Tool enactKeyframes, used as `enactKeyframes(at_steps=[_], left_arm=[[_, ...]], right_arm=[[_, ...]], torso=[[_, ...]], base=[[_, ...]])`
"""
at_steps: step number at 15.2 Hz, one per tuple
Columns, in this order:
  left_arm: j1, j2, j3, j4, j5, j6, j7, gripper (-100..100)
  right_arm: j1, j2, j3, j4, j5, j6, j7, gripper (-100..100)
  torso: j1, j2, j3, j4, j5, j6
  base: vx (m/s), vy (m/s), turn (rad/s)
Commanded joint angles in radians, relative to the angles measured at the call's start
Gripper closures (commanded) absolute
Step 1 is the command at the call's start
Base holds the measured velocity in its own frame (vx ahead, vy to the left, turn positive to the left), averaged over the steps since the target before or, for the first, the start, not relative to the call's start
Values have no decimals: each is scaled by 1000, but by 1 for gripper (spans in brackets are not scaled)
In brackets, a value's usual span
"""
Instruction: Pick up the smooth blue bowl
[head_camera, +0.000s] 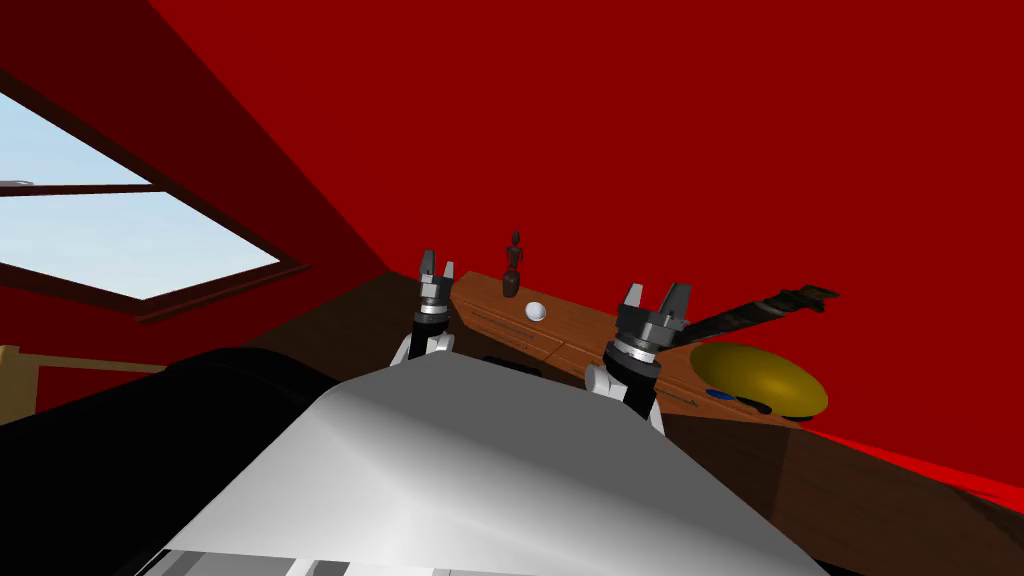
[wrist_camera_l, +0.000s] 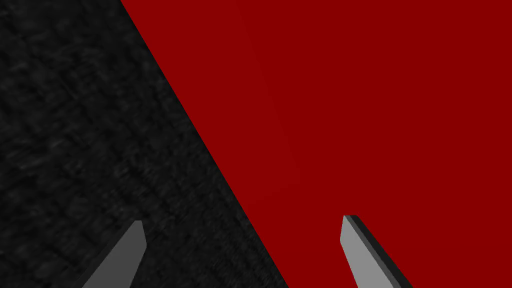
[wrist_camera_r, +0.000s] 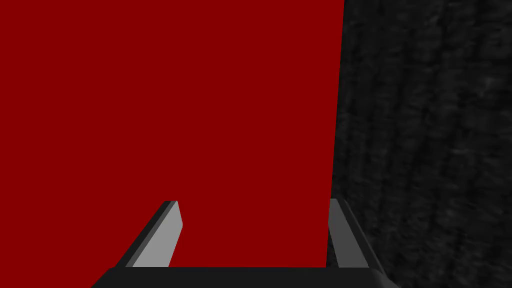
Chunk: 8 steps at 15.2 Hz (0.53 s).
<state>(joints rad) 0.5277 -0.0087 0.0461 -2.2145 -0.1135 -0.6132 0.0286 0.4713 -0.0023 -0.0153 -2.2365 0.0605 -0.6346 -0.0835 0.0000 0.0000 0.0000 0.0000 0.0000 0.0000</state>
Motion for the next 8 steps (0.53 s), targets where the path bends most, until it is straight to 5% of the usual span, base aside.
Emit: enactKeyframes(at_steps=[1,8], left_arm=[[0,0,0,0,0,0,0,0],[0,0,0,0,0,0,0,0]], right_arm=[[-2,-41,2,13,10,0,2,-100],[-21,-184,15,119,94,3,17,-100]], torso=[[0,0,0,0,0,0],[2,-1,-1,0,0,0]], base=[[2,7,41],[10,26,101]])
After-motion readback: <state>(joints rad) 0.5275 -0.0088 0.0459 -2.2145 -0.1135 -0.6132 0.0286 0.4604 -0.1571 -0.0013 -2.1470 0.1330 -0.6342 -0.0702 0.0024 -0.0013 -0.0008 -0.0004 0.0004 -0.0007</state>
